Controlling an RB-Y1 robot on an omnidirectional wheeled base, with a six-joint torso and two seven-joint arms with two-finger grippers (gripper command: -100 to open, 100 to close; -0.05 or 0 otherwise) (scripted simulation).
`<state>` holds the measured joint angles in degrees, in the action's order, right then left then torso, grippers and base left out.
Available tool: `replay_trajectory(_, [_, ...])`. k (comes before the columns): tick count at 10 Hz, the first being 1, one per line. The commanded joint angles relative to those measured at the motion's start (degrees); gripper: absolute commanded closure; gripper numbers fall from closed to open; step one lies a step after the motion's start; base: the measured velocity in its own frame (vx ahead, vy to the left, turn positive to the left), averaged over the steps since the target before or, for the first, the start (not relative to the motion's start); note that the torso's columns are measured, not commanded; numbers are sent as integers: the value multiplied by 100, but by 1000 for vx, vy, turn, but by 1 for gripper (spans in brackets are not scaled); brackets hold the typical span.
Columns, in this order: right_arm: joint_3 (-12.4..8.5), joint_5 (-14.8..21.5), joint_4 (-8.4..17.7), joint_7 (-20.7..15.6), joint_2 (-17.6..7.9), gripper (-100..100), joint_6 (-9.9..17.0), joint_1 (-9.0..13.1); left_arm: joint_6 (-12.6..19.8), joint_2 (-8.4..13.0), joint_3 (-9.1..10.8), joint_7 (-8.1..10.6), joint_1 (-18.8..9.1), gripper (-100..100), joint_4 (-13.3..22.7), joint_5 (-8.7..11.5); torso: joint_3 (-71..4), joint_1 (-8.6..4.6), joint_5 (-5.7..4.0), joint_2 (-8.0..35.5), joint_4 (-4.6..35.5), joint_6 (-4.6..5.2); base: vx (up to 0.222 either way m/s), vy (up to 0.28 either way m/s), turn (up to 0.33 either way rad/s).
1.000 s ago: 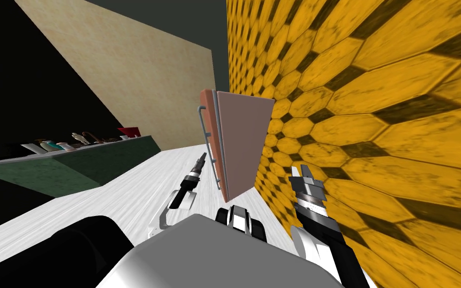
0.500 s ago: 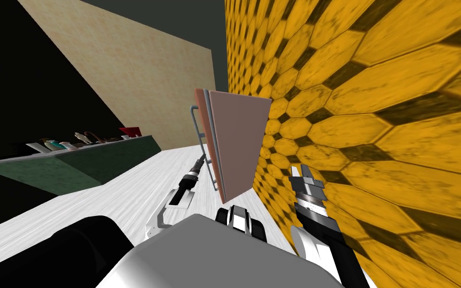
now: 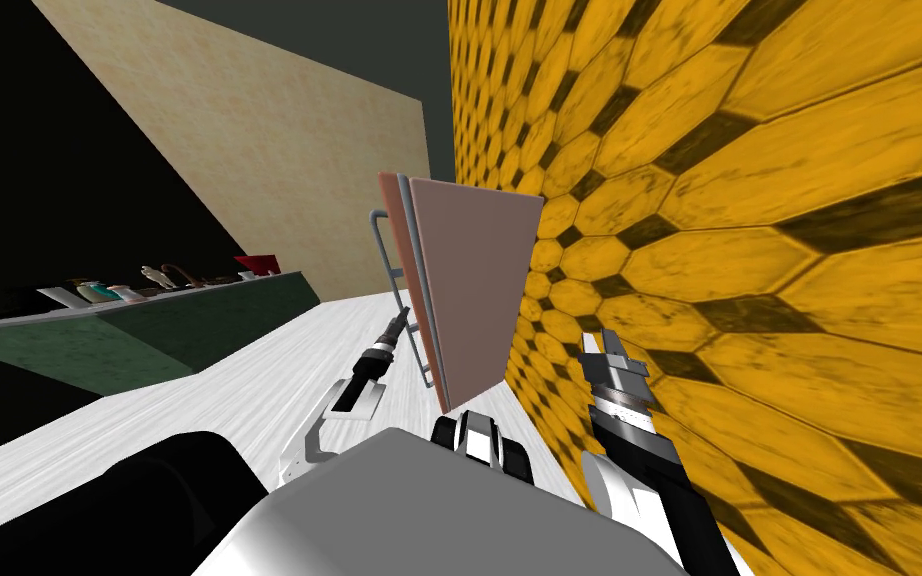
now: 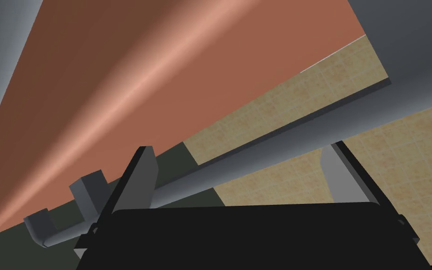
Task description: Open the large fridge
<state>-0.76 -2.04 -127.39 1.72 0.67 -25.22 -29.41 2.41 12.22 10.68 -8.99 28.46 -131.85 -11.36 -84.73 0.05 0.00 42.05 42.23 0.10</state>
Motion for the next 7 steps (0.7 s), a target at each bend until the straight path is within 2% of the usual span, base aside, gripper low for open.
replay_trajectory(1, [0, 0, 0, 0, 0, 0, 0, 1, -106, -21, -13, -8, -66, 100, 155, -10, 15, -12, -2, 25, 5, -6, -47, -1, 25])
replay_trajectory(2, [1, 0, 0, 0, 1, 0, 0, 2, -161, -33, -17, -14, -88, 100, 227, -15, 37, -12, 11, 51, 5, -6, -88, -1, 5])
replay_trajectory(3, [1, 0, 0, 0, 1, 0, 0, 2, -120, -1, 35, -22, -118, 100, 144, -18, 63, -13, 28, 80, -2, -15, -22, 8, -18])
replay_trajectory(4, [1, 0, 0, 0, 1, 0, 0, 2, -204, -109, -240, -101, -421, 100, 441, 139, 61, -15, 18, 78, 8, -22, -63, 178, 259])
replay_trajectory(5, [-1, 0, 0, 0, -1, 0, 0, 1, -204, -109, -367, -101, -562, 100, 582, 139, 65, 50, 38, 94, 15, -38, -81, 247, 363])
replay_trajectory(6, [-2, 0, 0, 0, -2, 0, 0, 1, -204, -109, -484, -101, -746, 100, 695, 139, 58, 82, 51, 90, 20, -40, -23, 166, 163])
replay_trajectory(7, [-1, 0, 1, 0, -1, 0, 1, 1, -204, -109, -490, -101, -785, 100, 695, 139, 48, 26, 54, 69, 6, -16, 0, 57, 42])
